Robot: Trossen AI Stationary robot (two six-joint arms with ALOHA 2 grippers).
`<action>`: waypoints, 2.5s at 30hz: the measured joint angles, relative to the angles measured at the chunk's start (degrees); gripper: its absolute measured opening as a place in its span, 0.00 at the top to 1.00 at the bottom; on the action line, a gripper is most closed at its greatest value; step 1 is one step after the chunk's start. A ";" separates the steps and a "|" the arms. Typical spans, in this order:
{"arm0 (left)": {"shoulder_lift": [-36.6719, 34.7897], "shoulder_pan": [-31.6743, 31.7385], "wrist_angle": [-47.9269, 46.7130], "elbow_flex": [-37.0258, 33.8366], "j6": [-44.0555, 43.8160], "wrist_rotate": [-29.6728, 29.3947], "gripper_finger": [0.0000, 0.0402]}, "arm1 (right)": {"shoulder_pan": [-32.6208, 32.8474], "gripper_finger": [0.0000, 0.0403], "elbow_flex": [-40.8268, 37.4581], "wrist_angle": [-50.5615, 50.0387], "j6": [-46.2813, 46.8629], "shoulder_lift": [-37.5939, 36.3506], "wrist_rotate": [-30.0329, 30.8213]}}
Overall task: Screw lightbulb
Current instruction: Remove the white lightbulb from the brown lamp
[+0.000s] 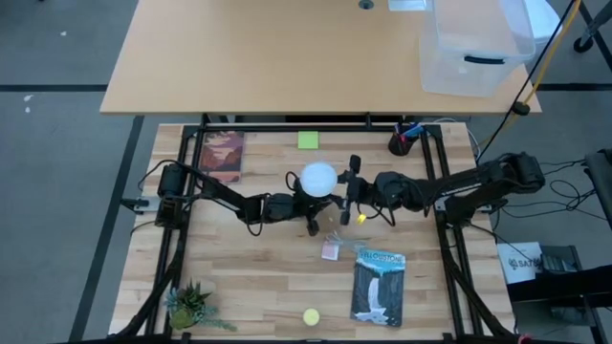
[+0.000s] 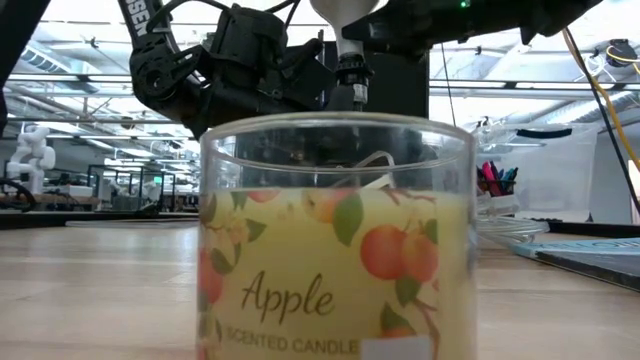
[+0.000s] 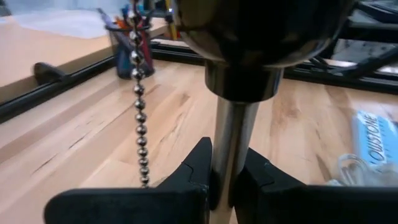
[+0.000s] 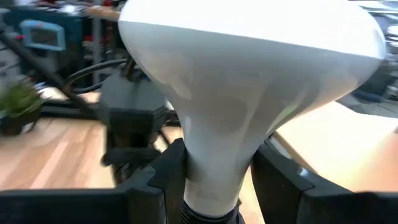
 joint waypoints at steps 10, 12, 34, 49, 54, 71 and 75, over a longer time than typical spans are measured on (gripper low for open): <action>0.02 0.38 0.41 0.04 2.64 9.23 0.92 | -6.29 0.64 0.00 -6.74 -3.49 -3.92 -19.20; 0.02 0.44 0.77 0.04 3.32 11.06 0.92 | -7.28 0.64 0.00 -6.86 -4.13 -3.94 -22.27; 0.15 1.11 1.64 0.15 2.86 17.20 0.92 | -11.85 0.40 0.00 -11.31 -3.10 -9.18 -36.53; 0.15 0.85 1.66 0.15 0.43 11.24 0.92 | -11.04 0.25 -0.83 -23.72 1.66 -17.51 -27.13; 0.14 0.67 1.72 0.15 -0.37 9.08 0.92 | -9.62 0.25 -4.70 -23.64 3.52 -19.23 -16.74; 0.18 0.04 1.37 0.11 -0.80 -2.53 0.92 | 6.56 0.26 -18.86 16.43 8.18 -11.56 8.68; 0.17 0.07 1.37 0.11 -1.23 -4.77 0.92 | 6.64 0.26 -16.31 20.25 8.12 -5.84 9.25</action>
